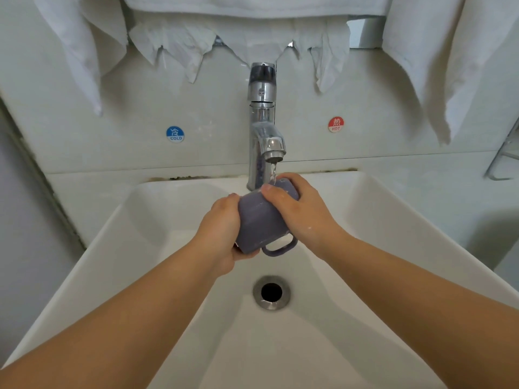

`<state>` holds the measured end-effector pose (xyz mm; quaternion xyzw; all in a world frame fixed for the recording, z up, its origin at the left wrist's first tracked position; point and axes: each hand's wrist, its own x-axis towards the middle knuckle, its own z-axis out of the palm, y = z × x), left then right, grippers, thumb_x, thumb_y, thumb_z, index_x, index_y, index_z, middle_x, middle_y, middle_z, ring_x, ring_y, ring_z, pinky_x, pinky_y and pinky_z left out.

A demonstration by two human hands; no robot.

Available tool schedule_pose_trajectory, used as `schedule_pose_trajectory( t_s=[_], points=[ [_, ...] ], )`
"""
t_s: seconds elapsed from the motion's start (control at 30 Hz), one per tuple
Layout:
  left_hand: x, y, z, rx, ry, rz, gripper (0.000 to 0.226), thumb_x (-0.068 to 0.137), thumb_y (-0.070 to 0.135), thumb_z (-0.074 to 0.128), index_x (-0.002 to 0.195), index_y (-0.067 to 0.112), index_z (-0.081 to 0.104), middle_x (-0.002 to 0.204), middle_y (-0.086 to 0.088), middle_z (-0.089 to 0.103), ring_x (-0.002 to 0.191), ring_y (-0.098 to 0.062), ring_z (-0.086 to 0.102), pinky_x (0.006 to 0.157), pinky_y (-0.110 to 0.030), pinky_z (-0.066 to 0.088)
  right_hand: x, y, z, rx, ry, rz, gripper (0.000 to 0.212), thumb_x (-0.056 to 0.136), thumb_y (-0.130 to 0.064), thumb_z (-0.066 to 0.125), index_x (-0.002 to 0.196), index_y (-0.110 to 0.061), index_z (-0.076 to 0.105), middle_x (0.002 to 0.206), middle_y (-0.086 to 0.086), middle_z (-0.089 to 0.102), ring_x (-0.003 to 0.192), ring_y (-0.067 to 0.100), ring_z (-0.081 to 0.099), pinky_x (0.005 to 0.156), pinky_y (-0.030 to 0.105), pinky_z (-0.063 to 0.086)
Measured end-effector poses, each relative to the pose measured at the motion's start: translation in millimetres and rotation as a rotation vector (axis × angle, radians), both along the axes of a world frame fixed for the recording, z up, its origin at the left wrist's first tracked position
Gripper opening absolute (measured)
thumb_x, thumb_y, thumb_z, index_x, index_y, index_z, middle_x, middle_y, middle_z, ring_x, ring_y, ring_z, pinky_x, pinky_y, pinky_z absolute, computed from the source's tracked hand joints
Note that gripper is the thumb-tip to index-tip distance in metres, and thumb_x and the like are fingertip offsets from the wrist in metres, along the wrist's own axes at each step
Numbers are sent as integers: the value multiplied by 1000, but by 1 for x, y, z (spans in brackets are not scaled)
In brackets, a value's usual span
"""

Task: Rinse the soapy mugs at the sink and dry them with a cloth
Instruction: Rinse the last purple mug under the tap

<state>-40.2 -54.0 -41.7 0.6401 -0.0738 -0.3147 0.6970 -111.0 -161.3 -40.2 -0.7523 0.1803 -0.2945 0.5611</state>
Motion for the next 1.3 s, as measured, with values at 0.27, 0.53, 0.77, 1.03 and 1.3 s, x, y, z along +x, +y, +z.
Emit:
schedule_pose_trajectory(
  t_s=[0.27, 0.53, 0.77, 1.03, 1.3],
  points=[
    [-1, -5, -2, -107, 10, -91, 25, 96, 38, 54, 113, 21, 62, 103, -6, 73, 93, -28, 68, 82, -43, 55, -5, -8, 1, -29, -67, -8, 13, 90, -31, 62, 100, -25, 59, 92, -11, 65, 83, 4, 62, 64, 13, 48],
    [2, -4, 1, -72, 65, -46, 19, 93, 24, 51, 95, 18, 68, 95, -11, 72, 86, -30, 65, 79, -42, 53, -2, -8, -1, -41, -77, -21, 8, 91, -32, 59, 97, -26, 60, 87, -15, 64, 78, 0, 62, 61, 9, 46],
    [-1, -8, 0, -89, 44, -54, 30, 94, 44, 56, 111, 21, 66, 102, -6, 75, 89, -25, 70, 78, -41, 58, -6, -6, 1, 18, -122, 37, 15, 89, -26, 63, 104, -28, 59, 98, -8, 64, 90, 13, 64, 65, 33, 59],
    [-3, 0, 8, 24, 89, -167, 37, 94, 53, 52, 111, 23, 63, 95, -8, 73, 85, -27, 70, 77, -49, 58, -7, -15, 2, -26, -107, 68, 28, 89, -27, 65, 116, -29, 58, 106, -12, 62, 94, 8, 62, 61, 14, 53],
    [-17, -10, 4, 105, -201, 47, 32, 101, 52, 34, 122, 28, 38, 112, -2, 55, 95, -26, 62, 70, -40, 58, 3, -12, -4, -53, 12, -55, 27, 92, -38, 58, 116, -25, 59, 100, -12, 62, 93, 10, 60, 76, 19, 47]
  ],
)
